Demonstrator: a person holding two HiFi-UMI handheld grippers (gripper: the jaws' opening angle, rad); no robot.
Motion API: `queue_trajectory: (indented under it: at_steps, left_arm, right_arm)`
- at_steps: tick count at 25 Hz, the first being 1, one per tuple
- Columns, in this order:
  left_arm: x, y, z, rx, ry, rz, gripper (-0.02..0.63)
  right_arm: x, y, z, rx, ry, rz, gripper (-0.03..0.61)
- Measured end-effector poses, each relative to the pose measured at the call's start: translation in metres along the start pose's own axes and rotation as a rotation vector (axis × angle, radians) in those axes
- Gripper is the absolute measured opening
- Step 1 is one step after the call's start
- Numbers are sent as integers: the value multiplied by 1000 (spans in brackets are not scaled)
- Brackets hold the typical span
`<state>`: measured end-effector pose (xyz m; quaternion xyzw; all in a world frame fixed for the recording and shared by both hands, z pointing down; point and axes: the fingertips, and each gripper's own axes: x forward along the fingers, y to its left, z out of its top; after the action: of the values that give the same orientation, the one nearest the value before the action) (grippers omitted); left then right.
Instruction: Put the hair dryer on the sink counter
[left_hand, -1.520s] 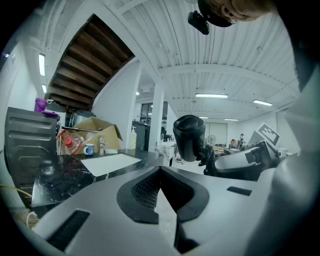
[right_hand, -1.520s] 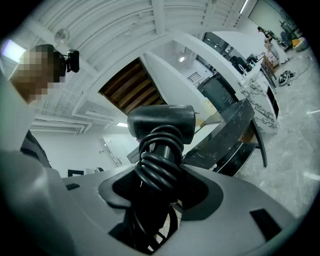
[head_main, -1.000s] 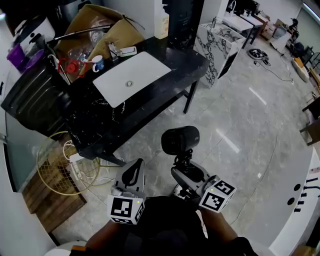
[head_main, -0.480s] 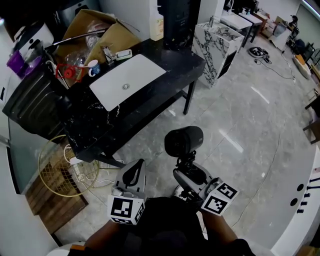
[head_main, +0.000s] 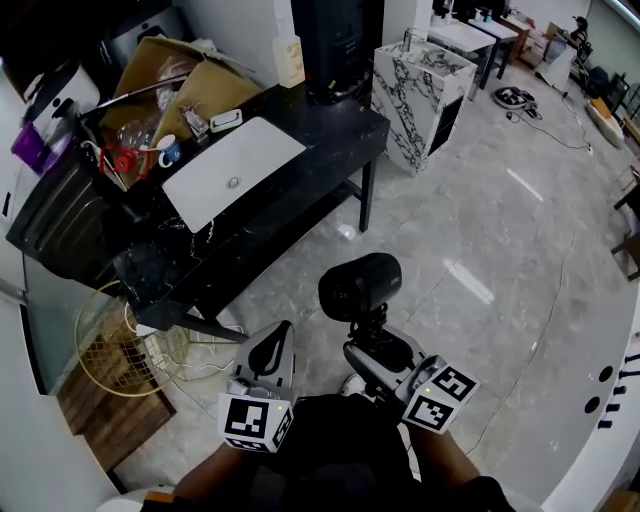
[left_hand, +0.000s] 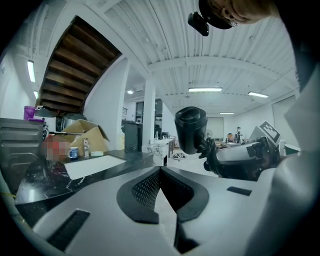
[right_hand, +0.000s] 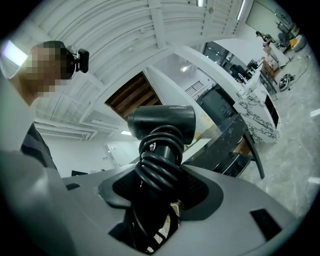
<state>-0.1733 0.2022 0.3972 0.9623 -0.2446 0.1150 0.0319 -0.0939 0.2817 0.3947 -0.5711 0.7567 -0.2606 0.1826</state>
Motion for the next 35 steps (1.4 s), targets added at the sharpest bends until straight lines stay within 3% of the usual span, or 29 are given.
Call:
queue_trajectory:
  at_steps: [8,21,28,35]
  left_arm:
    - [19,-44,2,8,15,-29,9]
    - [72,-65,9,41,15,-78,9]
    - [122,-50,11,6,23,-119,9]
    - [186,-3,24,-19,34,-108,9]
  right_arm:
    - [-39,-21,17,7,-19,-15,247]
    - [-48,-60,31,34,-43,-70,247]
    - [-22,-96,48,33,-28,-112,247]
    - [37,-140,81,46,-3,-127,247]
